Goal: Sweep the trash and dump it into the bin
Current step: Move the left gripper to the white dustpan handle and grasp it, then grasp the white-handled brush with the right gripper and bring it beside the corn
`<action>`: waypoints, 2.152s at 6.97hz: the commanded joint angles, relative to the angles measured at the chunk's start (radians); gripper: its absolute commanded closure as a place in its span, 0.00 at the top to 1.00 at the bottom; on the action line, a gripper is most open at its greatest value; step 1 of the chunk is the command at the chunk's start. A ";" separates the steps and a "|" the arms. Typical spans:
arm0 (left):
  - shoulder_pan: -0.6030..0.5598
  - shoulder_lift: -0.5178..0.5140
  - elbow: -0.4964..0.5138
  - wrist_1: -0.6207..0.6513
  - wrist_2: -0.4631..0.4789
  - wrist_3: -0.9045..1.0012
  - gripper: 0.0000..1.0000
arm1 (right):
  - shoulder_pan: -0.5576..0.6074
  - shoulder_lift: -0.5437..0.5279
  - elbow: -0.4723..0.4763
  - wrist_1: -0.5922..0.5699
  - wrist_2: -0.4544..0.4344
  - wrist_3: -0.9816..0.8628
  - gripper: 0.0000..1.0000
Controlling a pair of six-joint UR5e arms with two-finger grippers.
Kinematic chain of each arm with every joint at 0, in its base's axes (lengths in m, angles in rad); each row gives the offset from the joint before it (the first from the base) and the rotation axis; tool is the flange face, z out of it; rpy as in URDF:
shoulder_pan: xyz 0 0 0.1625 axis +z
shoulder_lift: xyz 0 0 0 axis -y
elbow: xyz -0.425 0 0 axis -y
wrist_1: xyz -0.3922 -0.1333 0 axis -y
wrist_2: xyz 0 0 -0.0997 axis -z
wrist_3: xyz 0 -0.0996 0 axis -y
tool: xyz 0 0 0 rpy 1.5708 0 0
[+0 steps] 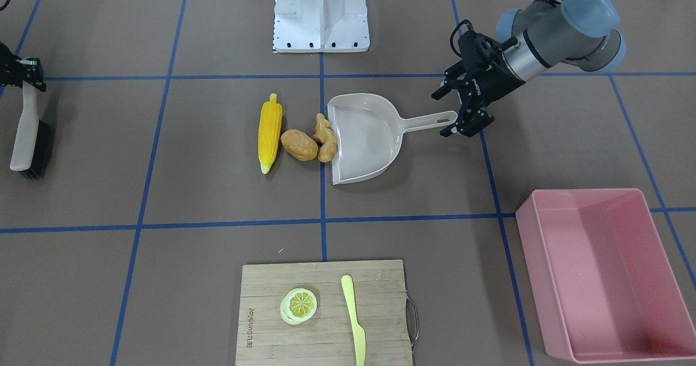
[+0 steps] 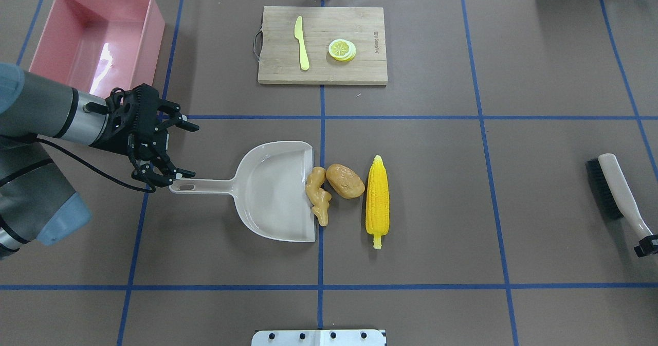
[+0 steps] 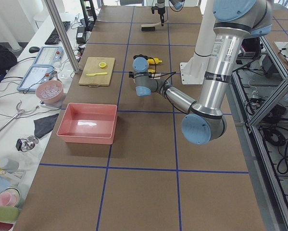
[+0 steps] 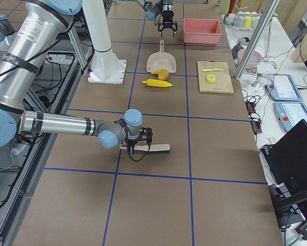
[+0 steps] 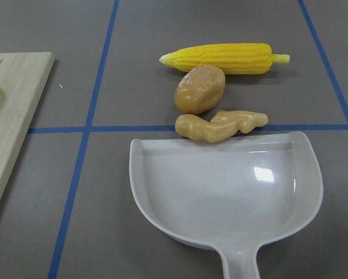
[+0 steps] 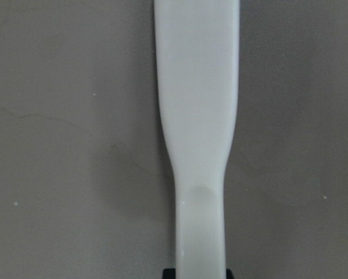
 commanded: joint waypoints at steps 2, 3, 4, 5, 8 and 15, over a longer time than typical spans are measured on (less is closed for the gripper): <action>0.090 0.001 0.117 -0.188 0.166 -0.119 0.98 | -0.024 -0.004 0.076 -0.024 -0.001 -0.003 0.00; 0.138 -0.005 0.131 -0.220 0.197 -0.153 0.98 | -0.066 0.016 0.149 -0.102 -0.007 0.005 0.00; 0.155 -0.007 0.123 -0.220 0.195 -0.156 0.98 | -0.068 0.075 0.249 -0.289 -0.020 0.007 0.00; 0.167 -0.004 0.102 -0.220 0.189 -0.175 0.98 | -0.070 0.196 0.283 -0.463 -0.034 0.008 0.00; 0.177 -0.008 0.134 -0.201 0.198 -0.175 0.98 | -0.218 0.463 0.279 -0.650 -0.072 0.216 0.00; 0.210 -0.037 0.174 -0.192 0.199 -0.181 0.98 | -0.490 0.778 0.245 -0.840 -0.228 0.511 0.00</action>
